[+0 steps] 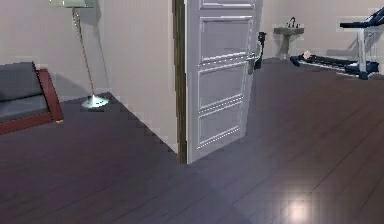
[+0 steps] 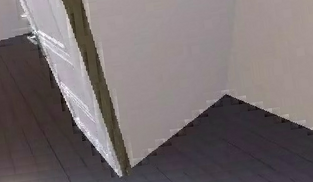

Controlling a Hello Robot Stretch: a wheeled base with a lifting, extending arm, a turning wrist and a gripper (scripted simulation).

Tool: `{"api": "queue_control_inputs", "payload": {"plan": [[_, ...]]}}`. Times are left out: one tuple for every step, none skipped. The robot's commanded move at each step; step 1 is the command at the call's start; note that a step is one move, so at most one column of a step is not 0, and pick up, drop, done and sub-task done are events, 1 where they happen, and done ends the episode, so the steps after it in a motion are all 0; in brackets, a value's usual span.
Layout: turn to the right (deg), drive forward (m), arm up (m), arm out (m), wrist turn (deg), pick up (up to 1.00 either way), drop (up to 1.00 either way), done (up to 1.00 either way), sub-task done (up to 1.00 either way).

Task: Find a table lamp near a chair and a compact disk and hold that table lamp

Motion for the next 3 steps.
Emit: {"api": "queue_control_inputs", "payload": {"plan": [[45.0, 0.00, 0.00, 0.00, 0.0, 0.00, 0.00, 0.00, 0.00], [45.0, 0.00, 0.00, 0.00, 0.0, 0.00, 0.00, 0.00, 0.00], [45.0, 0.00, 0.00, 0.00, 0.0, 0.00, 0.00, 0.00, 0.00]]}}
